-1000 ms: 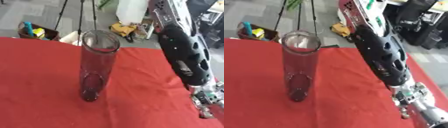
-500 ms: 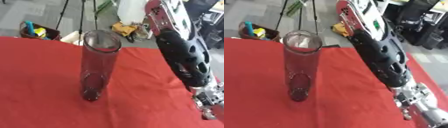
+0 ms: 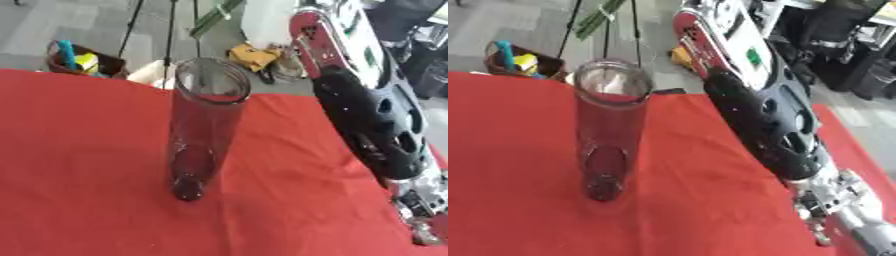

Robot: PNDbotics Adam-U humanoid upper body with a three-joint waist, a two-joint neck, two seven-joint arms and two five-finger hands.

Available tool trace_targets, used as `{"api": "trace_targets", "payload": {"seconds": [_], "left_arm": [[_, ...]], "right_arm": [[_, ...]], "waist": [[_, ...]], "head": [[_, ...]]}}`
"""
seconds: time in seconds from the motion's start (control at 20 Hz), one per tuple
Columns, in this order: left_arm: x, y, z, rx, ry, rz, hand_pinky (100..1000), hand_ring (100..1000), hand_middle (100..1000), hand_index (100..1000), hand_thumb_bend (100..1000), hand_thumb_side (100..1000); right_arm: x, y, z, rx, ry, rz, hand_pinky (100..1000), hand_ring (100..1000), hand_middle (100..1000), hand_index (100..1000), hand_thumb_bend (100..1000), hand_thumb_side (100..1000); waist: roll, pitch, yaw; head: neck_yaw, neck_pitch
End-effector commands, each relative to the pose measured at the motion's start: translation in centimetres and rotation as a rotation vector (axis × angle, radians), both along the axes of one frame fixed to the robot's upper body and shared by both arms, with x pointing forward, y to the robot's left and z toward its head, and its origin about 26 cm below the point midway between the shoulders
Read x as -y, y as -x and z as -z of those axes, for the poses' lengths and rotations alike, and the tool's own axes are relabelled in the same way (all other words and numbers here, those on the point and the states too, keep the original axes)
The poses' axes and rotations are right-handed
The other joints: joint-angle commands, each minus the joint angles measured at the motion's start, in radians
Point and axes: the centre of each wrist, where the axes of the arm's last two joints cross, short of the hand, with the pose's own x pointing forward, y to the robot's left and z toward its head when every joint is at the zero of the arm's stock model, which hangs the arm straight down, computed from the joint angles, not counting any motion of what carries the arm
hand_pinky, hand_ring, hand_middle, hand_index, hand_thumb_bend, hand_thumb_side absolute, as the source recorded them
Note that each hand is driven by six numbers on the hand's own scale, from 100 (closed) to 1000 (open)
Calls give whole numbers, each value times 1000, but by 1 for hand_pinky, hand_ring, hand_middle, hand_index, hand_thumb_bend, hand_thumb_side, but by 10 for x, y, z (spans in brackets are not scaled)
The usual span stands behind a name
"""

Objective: Arrange flowers into the vase.

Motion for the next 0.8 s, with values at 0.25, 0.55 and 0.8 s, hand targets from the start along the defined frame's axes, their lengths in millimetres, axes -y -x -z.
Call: {"api": "trace_targets", "payload": {"seconds": [0.25, 0.55, 0.8], "left_arm": [[5, 5, -7, 26, 3, 28, 544, 700, 707, 760, 100, 714], [5, 5, -6, 24, 2, 26, 544, 701, 708, 760, 100, 714], [4, 4, -6, 21, 1, 23, 543, 701, 708, 760, 100, 711]], "right_arm": [[-1, 4, -2, 26, 74, 13, 100, 100, 100, 100, 100, 747], [-1, 2, 2, -1, 104, 25, 100, 100, 100, 100, 100, 748], [0, 1, 4, -35, 138, 36, 100, 100, 100, 100, 100, 750]], "waist": [[7, -16, 1], [8, -16, -4], [12, -21, -9]], "head": [[4, -4], [8, -5], [8, -2]]}}
